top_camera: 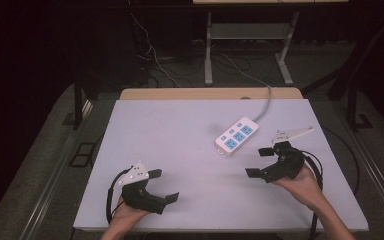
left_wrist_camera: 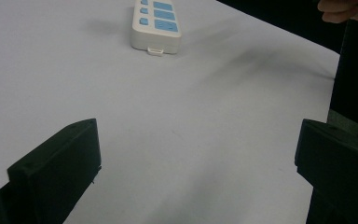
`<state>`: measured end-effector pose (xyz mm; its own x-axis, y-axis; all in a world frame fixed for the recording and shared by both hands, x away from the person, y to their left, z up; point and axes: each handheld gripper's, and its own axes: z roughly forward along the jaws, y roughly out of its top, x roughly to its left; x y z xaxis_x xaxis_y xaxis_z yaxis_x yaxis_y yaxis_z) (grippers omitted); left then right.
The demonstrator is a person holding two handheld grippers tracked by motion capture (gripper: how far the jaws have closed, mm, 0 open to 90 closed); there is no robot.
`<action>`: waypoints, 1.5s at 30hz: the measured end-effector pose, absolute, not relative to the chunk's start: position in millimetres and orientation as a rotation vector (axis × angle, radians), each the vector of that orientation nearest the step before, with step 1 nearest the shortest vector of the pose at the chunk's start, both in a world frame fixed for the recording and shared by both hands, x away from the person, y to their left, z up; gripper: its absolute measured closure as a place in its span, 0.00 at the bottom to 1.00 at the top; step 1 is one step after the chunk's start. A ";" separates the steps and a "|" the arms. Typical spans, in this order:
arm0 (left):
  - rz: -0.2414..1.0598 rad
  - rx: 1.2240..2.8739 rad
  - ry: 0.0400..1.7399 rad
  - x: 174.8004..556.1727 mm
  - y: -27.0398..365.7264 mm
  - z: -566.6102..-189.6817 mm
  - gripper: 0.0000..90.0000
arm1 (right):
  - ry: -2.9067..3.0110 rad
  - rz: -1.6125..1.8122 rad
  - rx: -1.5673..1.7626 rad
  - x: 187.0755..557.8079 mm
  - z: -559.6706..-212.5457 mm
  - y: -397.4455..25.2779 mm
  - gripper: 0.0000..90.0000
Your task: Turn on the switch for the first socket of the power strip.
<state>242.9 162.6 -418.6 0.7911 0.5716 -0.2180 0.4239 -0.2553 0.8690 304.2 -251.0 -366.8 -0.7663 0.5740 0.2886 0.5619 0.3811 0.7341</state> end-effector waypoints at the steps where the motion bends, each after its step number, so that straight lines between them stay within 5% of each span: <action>1: 0.169 1.890 0.755 242.9 162.6 -418.6 0.00 | 2.603 1.371 1.068 305.7 -365.8 -250.8 0.01; 45: 0.168 1.885 0.764 243.6 164.2 -418.9 0.00 | 2.638 1.298 1.076 376.1 -340.1 -249.0 0.01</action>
